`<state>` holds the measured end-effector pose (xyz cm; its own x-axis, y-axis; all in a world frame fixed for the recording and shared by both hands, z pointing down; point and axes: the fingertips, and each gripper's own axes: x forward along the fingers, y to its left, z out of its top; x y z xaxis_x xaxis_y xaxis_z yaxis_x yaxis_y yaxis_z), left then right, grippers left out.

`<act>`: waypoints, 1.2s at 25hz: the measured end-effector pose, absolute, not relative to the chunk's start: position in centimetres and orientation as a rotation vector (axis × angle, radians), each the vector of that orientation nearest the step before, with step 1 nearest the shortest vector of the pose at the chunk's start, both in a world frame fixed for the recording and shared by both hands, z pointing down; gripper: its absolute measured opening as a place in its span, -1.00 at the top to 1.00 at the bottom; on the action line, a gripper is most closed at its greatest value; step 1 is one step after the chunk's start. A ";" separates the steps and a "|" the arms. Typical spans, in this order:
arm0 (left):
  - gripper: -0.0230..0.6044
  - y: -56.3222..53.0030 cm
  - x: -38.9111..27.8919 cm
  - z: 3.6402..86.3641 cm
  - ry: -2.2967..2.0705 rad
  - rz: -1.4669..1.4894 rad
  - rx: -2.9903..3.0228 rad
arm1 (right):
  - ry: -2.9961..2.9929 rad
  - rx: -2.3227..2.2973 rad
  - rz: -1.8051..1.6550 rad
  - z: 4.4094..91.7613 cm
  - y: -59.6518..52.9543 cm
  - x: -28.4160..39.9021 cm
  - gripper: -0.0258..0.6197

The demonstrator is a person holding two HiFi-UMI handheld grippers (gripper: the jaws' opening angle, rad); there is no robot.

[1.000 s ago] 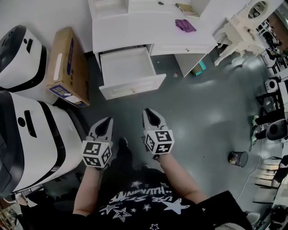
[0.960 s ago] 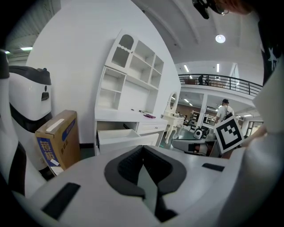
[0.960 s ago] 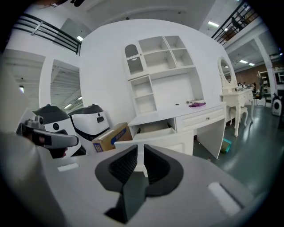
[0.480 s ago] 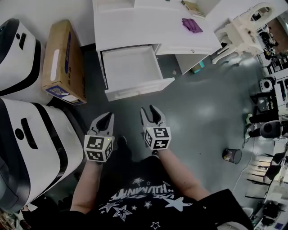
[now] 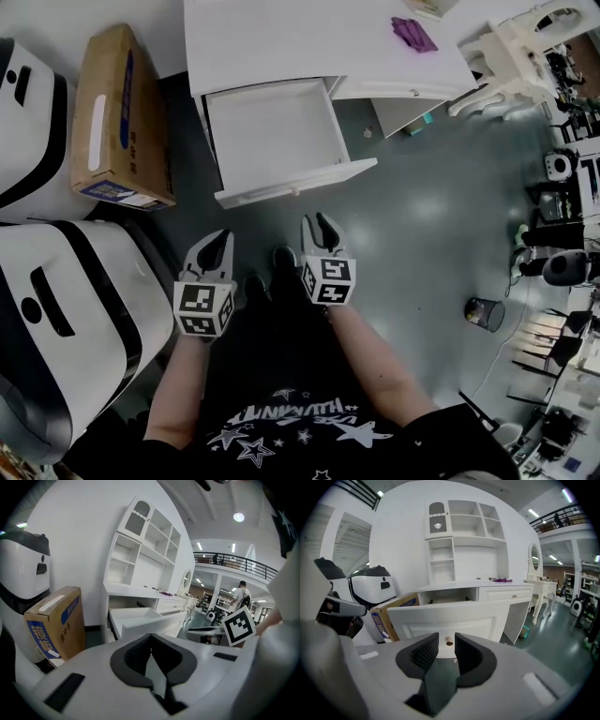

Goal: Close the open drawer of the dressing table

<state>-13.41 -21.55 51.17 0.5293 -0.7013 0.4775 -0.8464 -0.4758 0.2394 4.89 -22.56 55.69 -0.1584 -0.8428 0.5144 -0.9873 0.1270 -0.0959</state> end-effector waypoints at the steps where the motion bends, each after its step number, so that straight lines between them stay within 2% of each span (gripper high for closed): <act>1: 0.90 -21.6 -13.3 51.7 -1.264 0.441 2.315 | -2.078 1.766 0.597 56.3 -22.7 4.9 0.60; 20: 0.90 -24.4 -13.8 57.8 -1.315 0.426 2.228 | -2.075 1.709 0.597 64.7 -28.5 3.7 0.51; 30: 0.90 -24.4 -13.1 59.7 -1.258 0.464 2.237 | -2.089 1.747 0.594 64.7 -30.0 3.5 0.65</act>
<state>-13.09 -24.40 59.66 0.5080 -0.6796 0.5291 -0.8605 -0.4279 0.2765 3.53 -29.97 64.67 -0.1766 -0.8364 0.5190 -0.9843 0.1509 -0.0918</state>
